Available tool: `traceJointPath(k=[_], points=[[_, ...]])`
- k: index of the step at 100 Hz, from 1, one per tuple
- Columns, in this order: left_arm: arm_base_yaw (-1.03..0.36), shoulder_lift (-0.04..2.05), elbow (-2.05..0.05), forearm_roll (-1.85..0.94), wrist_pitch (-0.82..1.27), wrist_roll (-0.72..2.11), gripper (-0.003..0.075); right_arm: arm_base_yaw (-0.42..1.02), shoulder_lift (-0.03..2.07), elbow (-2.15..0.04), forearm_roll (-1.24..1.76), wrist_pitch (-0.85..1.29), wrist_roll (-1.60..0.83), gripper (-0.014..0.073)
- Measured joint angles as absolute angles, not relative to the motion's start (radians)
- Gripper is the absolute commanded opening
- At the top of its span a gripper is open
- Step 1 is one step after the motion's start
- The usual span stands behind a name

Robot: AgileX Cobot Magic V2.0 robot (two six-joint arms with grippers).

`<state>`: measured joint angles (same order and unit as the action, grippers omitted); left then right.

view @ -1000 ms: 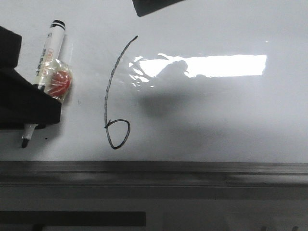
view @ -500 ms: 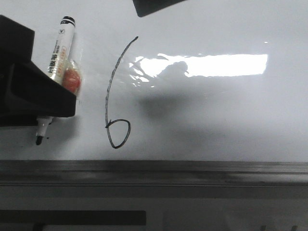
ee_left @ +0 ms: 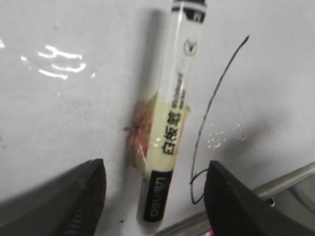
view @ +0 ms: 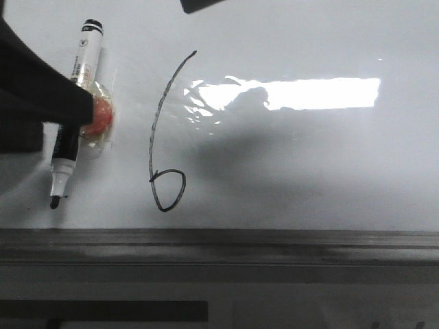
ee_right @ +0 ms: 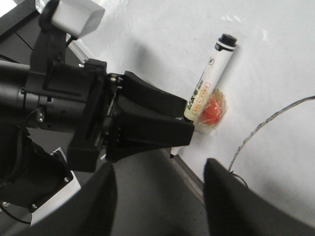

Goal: Write number 6 on whiteboard

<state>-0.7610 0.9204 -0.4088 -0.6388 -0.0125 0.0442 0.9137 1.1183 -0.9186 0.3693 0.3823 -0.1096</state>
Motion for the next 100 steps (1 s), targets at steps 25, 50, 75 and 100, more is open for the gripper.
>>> traceJointPath(k=[25, 50, 75, 100], points=[[-0.759, 0.636, -0.407, -0.556, 0.013, 0.048, -0.0019, 0.911, 0.987, -0.834, 0.322, 0.328, -0.11, -0.0064], [-0.759, 0.428, -0.4, -0.431, 0.041, 0.084, -0.0019, 0.911, 0.762, -0.653, 0.234, 0.182, -0.11, -0.0064], [-0.759, 0.293, -0.277, -0.325, 0.028, 0.131, -0.0019, 0.911, 0.452, -0.394, 0.197, -0.064, -0.122, -0.0064], [-0.759, 0.238, -0.168, -0.316, 0.026, 0.135, -0.0019, 0.911, 0.192, -0.17, 0.195, -0.085, -0.16, -0.0064]])
